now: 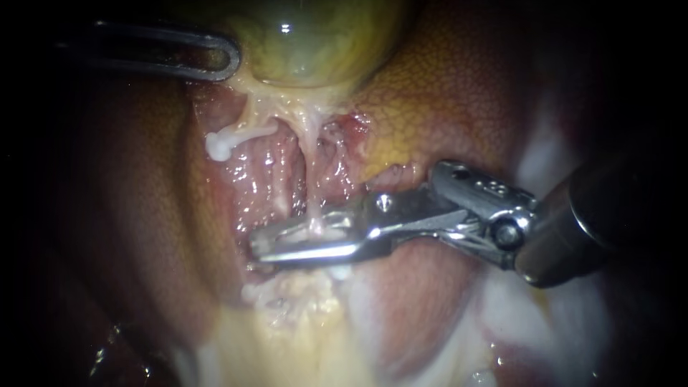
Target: Clipping second clip right tube
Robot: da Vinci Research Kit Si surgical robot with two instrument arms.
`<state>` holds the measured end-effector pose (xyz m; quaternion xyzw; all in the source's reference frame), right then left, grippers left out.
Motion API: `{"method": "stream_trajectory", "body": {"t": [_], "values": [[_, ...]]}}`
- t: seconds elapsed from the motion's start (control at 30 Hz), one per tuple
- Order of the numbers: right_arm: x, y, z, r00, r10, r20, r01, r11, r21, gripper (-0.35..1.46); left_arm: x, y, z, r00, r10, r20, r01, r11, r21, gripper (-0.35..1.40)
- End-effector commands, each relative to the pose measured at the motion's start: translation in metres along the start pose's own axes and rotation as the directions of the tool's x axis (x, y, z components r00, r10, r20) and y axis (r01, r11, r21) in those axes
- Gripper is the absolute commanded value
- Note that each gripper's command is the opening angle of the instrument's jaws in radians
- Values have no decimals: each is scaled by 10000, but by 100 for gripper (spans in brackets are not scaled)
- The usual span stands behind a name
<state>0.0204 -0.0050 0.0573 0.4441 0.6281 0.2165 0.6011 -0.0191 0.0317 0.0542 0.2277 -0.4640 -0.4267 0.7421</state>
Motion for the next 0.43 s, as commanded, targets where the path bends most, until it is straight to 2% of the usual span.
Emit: {"method": "stream_trajectory", "body": {"t": [0.03,0.43], "values": [[-2,1,-1,10000,-23,9,23,10000,5,-35,0,0,0,10000,-3,-3,3,10000,-5,-35],[-3,2,-3,9999,149,13,-149,9999,13,-35,0,0,1,10000,-4,-2,4,10000,-8,-35]]}}
